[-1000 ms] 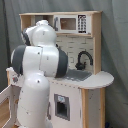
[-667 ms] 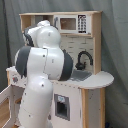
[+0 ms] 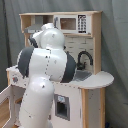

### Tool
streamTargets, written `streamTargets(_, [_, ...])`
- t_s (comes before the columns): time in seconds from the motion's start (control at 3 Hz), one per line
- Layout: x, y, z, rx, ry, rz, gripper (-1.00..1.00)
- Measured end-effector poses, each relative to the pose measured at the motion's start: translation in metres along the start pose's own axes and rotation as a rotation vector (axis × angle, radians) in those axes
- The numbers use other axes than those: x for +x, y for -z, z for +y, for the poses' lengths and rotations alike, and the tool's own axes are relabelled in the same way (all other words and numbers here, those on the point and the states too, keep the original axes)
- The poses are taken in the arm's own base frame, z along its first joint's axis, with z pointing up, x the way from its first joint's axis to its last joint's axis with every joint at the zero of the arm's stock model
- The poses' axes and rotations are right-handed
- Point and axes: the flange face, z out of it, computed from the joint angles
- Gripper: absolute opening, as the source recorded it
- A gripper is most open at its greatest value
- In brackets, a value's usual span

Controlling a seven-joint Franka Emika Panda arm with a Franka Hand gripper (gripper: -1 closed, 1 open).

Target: Play with the kitchen

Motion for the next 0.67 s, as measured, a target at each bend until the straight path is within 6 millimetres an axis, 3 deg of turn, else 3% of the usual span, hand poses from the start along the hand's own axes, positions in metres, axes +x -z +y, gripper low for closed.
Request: streamTargets(0.67, [0.028, -0.024, 0.021, -0.055, -0.052, 0.043, -1.00])
